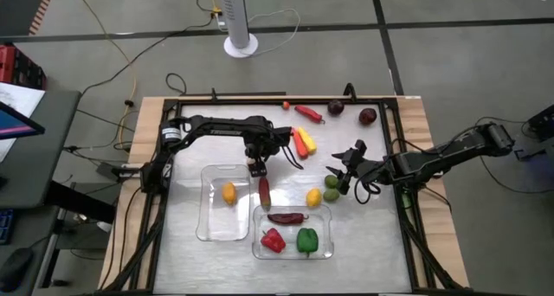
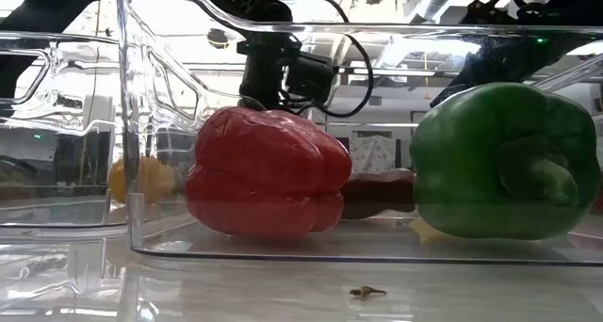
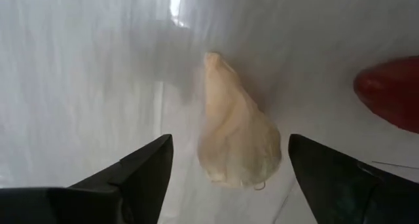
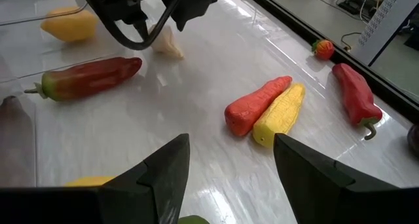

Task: Sort produce into baskets
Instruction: Put the white garlic into the right transparent bin, then put the dark red bell pepper into the right transparent bin

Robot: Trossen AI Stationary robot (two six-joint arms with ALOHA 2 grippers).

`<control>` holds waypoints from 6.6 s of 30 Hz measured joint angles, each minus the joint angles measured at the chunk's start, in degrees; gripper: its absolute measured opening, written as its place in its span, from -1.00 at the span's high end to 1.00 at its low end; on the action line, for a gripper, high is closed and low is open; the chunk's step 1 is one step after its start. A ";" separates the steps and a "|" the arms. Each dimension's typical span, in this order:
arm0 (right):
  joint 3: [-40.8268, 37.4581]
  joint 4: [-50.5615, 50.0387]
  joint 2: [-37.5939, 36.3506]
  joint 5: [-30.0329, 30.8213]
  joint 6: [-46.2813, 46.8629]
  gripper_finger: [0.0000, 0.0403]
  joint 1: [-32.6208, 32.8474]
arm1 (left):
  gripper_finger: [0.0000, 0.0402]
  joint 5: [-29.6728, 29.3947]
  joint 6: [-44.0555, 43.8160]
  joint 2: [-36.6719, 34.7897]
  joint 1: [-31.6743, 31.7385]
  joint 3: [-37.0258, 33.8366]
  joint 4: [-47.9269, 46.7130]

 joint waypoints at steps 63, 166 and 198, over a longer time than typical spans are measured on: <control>0.00 -0.44 -0.02 -0.09 0.69 -0.23 0.02 | 0.39 25.83 4.57 -15.05 -22.69 7.39 -3.53; 0.00 0.39 -0.02 -0.04 0.39 -0.23 0.00 | -0.10 1.36 24.66 -1.82 -10.54 0.96 6.67; 0.00 0.09 0.00 -0.07 0.41 -0.23 -0.04 | -0.10 0.78 26.51 0.39 -8.64 0.69 8.34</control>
